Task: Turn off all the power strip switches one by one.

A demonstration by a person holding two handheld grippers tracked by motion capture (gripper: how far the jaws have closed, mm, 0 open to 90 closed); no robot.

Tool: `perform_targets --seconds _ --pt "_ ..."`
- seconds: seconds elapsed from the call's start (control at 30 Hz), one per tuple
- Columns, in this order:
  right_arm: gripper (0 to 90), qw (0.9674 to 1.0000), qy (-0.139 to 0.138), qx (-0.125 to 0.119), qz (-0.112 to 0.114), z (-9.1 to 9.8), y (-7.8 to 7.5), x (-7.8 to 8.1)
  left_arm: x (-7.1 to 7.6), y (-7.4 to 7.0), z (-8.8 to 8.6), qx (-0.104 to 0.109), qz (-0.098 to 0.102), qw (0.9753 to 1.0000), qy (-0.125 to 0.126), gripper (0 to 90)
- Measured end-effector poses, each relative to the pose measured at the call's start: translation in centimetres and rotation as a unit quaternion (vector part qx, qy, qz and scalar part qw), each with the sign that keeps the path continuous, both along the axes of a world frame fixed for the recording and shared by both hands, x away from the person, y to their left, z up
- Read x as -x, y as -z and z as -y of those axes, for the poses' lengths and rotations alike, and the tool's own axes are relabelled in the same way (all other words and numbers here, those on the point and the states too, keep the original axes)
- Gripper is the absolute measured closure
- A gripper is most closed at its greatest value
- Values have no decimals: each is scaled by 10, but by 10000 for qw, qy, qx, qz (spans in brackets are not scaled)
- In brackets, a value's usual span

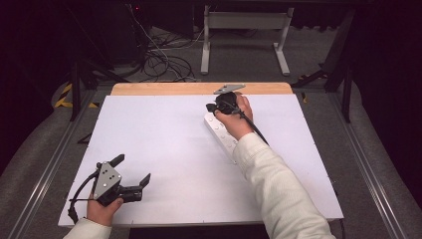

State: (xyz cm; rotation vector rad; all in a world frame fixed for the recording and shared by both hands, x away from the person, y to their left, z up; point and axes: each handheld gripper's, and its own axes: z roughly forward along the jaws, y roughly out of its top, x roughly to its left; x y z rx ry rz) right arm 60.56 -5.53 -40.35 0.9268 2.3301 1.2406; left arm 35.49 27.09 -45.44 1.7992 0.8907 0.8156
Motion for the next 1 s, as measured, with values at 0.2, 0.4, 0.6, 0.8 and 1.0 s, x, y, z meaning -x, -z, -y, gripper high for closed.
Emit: perform_targets --seconds 0.2,0.4,0.6,0.8,1.0 --pt "900 9995 139 204 -176 -3 18 -10 0 0 -1 17 3 10000 1 17" --pt "900 9989 216 314 -284 -5 29 -17 0 0 0 9 1 10000 21 17" --pt "900 9981 250 439 -356 -5 36 -21 0 0 0 30 0 10000 7 17" --pt "900 9968 291 573 -468 -5 42 -23 0 0 -1 -11 11 10000 16 17" --pt "900 9963 280 640 -503 -6 47 -24 0 0 0 4 -1 10000 24 17"
